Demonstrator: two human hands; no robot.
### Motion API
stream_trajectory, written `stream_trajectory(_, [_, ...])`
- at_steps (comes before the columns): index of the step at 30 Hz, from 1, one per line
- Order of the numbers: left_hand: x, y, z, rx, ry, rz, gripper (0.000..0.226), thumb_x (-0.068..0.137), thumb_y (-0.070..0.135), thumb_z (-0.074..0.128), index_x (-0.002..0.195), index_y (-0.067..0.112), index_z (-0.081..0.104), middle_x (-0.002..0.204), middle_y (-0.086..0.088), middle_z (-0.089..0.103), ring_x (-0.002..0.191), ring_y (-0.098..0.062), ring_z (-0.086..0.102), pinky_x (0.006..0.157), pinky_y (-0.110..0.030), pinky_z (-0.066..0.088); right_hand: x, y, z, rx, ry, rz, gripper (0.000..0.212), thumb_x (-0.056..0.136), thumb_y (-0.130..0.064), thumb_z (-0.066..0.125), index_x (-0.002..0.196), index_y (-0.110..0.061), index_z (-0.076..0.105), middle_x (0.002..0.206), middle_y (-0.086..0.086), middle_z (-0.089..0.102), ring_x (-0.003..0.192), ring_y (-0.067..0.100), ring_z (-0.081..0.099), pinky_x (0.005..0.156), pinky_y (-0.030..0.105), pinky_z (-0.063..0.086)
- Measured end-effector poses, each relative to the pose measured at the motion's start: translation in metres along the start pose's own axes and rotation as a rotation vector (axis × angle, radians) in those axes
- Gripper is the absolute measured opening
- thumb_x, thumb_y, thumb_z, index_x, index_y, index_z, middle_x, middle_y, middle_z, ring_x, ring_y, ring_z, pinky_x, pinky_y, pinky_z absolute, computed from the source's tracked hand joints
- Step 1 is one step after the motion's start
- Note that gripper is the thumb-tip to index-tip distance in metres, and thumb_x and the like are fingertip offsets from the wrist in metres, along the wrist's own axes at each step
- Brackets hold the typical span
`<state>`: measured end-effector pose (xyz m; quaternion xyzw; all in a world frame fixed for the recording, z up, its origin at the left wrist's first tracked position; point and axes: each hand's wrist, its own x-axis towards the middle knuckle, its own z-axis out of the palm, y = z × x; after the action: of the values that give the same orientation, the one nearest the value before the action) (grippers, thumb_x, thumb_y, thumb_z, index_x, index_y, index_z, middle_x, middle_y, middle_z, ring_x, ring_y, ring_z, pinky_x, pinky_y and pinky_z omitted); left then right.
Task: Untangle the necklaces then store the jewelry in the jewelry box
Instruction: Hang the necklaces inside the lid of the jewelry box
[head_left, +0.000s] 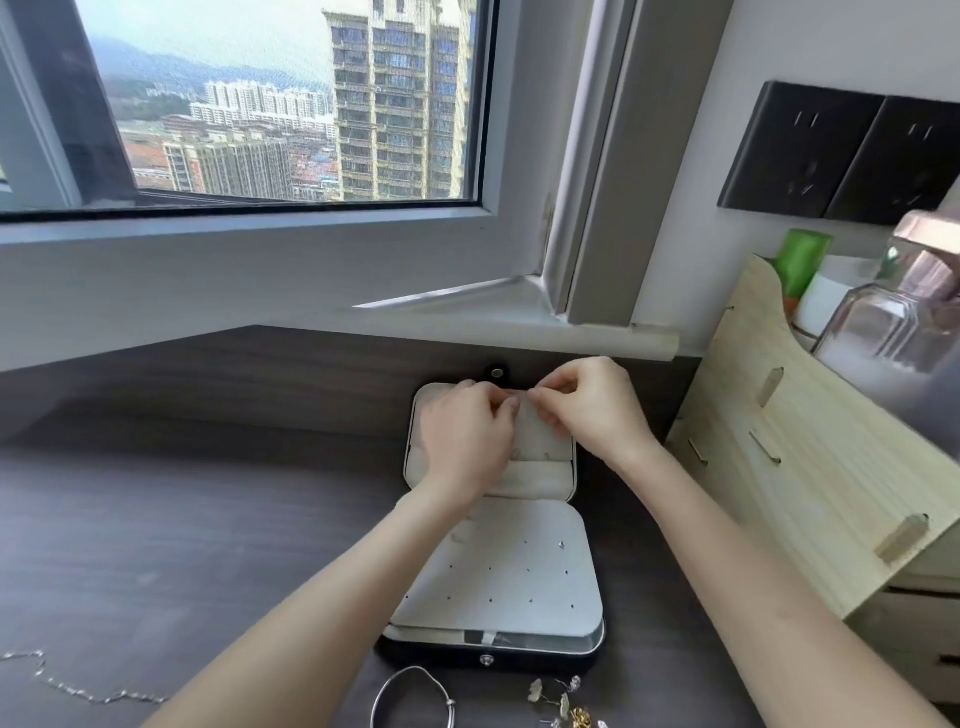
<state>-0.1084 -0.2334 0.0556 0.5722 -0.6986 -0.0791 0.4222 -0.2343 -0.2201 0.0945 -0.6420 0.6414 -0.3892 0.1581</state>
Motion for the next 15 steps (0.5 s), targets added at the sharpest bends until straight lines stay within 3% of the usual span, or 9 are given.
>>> stream_trajectory(2, [0.000,0.000,0.004,0.099,0.042,-0.008,0.026,0.090,0.028,0.052,0.080,0.011,0.070,0.091,-0.006,0.068,0.088,-0.026,0.058,0.070,-0.033,0.036,-0.002,0.003,0.005,-0.061,0.094,0.021,0.014,0.082,-0.020,0.069,0.072,-0.012,0.072,0.065,-0.002,0.065,0.064,0.015,0.061,0.063,0.027,0.050])
stream_trajectory(4, [0.001,0.002,0.005,0.190,0.073,-0.029,0.030,0.083,0.024,0.056,0.056,0.012,0.055,0.069,-0.008,0.064,0.068,-0.029,0.053,0.061,-0.032,0.027,-0.004,0.003,0.010,-0.122,0.163,0.041,0.022,0.084,-0.022,0.066,0.065,-0.012,0.068,0.065,-0.001,0.065,0.063,0.013,0.058,0.055,0.020,0.038])
stream_trajectory(7, [0.003,0.007,0.005,0.257,0.118,-0.031,0.034,0.067,0.020,0.061,0.041,0.016,0.040,0.046,-0.008,0.052,0.045,-0.025,0.037,0.055,-0.030,0.021,-0.005,0.000,0.017,-0.193,0.219,0.073,0.019,0.084,-0.018,0.062,0.068,-0.010,0.069,0.072,0.003,0.068,0.067,0.017,0.058,0.055,0.020,0.033])
stream_trajectory(11, [0.006,0.012,0.007,0.336,0.048,-0.048,0.025,0.079,0.024,0.053,0.061,0.009,0.063,0.070,-0.010,0.064,0.063,-0.028,0.045,0.064,-0.031,0.024,-0.008,-0.004,0.023,-0.313,0.254,0.063,0.015,0.083,-0.013,0.056,0.076,-0.006,0.067,0.078,0.010,0.068,0.077,0.031,0.062,0.059,0.025,0.036])
stream_trajectory(13, [0.006,0.015,0.003,0.410,0.017,-0.038,0.024,0.083,0.025,0.050,0.071,0.011,0.064,0.081,-0.007,0.065,0.077,-0.029,0.052,0.067,-0.032,0.022,-0.010,-0.006,0.023,-0.359,0.230,0.053,0.014,0.083,-0.011,0.054,0.079,-0.004,0.066,0.079,0.011,0.067,0.077,0.033,0.062,0.058,0.026,0.039])
stream_trajectory(15, [0.005,0.013,0.001,0.426,0.018,0.011,0.021,0.083,0.026,0.052,0.067,0.014,0.058,0.080,-0.006,0.063,0.075,-0.028,0.049,0.068,-0.031,0.020,-0.013,-0.005,0.021,-0.397,0.171,0.038,0.013,0.083,-0.010,0.055,0.082,-0.004,0.066,0.081,0.010,0.067,0.078,0.031,0.062,0.059,0.027,0.042])
